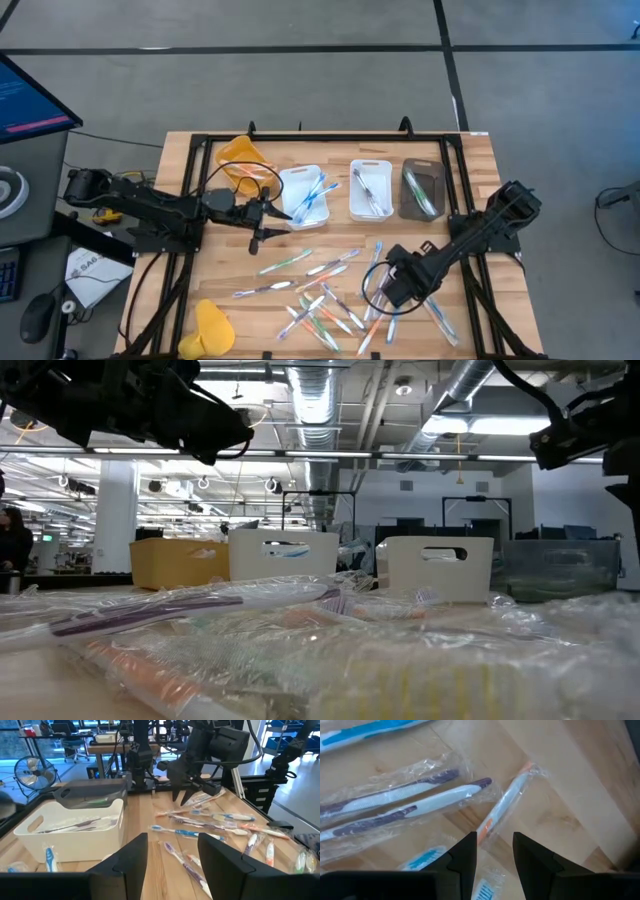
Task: Pick & Place Toothbrushes
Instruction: Put the orange toothbrush into the orange bin
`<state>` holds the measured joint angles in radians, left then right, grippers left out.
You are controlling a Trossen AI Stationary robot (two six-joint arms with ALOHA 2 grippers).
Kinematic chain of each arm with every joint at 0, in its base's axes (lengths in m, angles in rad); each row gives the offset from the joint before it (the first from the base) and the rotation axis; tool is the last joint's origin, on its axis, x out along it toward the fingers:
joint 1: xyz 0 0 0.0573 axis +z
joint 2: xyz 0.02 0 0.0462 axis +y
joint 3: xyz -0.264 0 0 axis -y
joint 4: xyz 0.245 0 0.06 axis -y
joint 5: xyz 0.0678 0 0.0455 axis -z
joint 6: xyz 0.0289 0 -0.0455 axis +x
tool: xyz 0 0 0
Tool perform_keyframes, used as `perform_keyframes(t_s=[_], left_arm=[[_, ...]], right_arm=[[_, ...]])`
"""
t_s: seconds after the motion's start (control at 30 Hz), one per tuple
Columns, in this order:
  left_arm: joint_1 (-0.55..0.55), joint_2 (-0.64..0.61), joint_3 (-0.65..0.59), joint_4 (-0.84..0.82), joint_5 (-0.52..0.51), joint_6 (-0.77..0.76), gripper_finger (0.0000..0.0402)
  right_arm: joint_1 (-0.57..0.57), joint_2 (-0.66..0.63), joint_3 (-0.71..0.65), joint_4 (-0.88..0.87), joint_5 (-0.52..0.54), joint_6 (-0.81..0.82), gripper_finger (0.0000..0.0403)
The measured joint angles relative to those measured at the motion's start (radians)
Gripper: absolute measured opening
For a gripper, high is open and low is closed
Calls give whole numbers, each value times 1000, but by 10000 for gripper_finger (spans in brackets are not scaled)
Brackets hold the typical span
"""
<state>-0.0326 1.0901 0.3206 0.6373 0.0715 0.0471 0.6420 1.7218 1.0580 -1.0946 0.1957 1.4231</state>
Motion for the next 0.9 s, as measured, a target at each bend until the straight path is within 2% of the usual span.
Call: perform_keyframes(t_s=[0.57, 0.9], left_arm=[[0, 0, 0, 0, 0, 0, 169], [0, -1, -1, 0, 0, 0, 169]], right_arm=[[19, 0, 0, 6, 49, 11, 120], [39, 0, 0, 18, 39, 22, 121]])
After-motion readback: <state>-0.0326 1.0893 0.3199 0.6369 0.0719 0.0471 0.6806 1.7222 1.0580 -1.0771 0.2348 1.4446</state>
